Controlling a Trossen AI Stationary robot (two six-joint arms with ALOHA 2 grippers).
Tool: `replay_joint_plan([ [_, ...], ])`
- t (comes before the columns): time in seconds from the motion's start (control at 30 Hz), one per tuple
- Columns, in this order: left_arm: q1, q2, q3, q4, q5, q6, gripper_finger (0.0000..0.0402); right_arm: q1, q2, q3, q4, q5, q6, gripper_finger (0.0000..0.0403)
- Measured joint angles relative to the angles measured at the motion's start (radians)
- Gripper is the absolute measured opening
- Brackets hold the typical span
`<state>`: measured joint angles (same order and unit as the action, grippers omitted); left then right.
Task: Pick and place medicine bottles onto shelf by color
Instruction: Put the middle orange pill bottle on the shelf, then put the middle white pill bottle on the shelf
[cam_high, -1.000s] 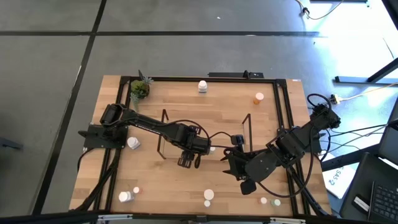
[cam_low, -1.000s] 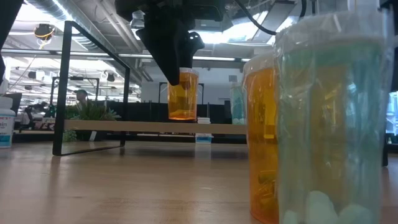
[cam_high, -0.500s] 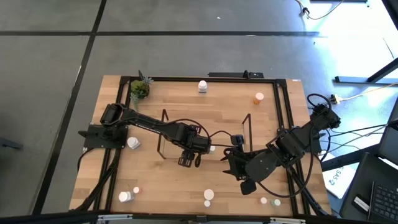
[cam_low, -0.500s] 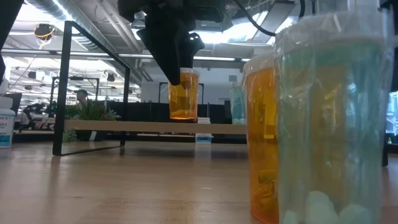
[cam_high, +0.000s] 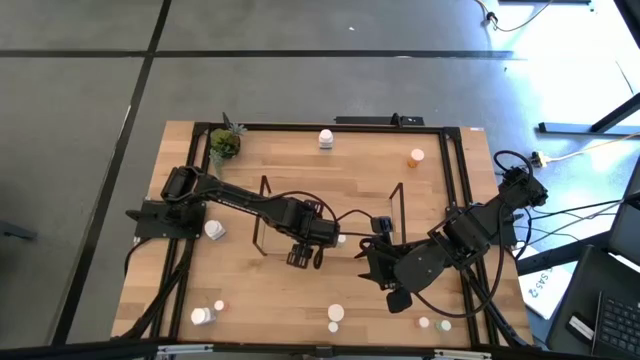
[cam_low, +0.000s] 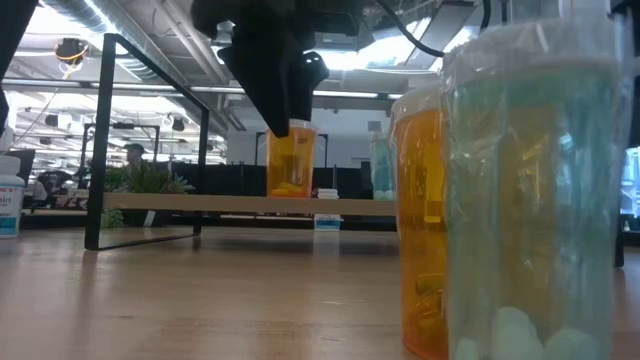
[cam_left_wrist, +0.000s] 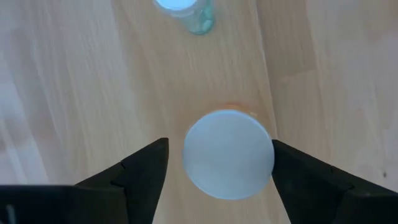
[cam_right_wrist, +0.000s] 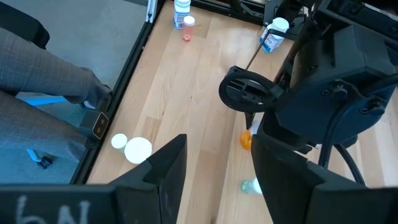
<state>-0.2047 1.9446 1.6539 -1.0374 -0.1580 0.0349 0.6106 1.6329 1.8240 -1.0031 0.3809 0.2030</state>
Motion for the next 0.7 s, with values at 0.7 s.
replay_joint_plan([
  [0.7, -0.065, -0.144, 0.001, -0.036, -0.027, -0.102, 0.0268, 0.000, 0.001, 0.000, 0.011, 0.000, -0.002, 0.0181],
])
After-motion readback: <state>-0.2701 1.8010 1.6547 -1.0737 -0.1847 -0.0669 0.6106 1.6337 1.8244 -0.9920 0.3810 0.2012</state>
